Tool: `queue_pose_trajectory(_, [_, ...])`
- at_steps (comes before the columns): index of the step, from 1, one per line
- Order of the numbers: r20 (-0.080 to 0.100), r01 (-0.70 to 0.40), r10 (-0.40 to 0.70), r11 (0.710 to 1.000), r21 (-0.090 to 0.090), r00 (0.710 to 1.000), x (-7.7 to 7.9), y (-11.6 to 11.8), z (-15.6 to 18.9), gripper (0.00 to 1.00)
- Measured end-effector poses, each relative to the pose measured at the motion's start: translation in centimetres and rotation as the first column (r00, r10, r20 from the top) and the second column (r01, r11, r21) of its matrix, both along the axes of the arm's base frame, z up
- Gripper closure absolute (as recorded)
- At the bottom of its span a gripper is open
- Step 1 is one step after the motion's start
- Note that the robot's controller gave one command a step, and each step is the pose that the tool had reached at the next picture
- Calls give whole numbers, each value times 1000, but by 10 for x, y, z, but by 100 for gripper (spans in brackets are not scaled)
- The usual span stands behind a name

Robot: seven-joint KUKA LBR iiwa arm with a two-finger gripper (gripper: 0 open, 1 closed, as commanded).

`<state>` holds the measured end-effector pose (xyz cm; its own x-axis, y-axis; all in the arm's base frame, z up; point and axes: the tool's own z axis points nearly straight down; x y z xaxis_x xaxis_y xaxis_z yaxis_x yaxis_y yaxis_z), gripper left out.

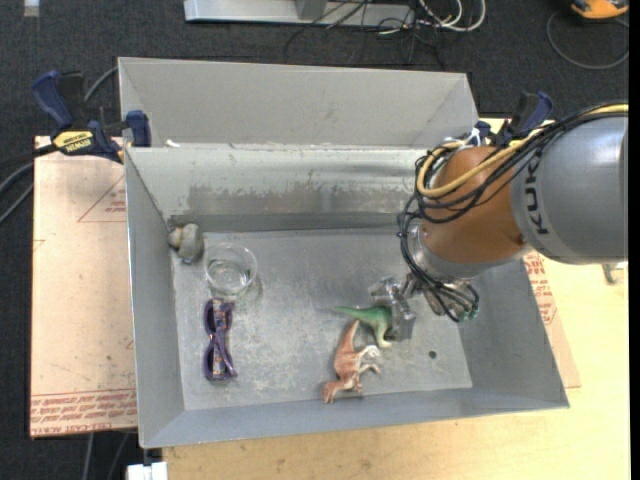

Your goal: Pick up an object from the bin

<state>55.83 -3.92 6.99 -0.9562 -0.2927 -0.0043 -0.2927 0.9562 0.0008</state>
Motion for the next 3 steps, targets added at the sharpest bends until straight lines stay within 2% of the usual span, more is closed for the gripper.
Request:
queue_pose_trajectory(1, [3, -317, 317, 948, 0, 948, -2, 14, 0, 100])
queue_pose_trajectory(3, [3, -316, 316, 949, 0, 949, -2, 14, 0, 100])
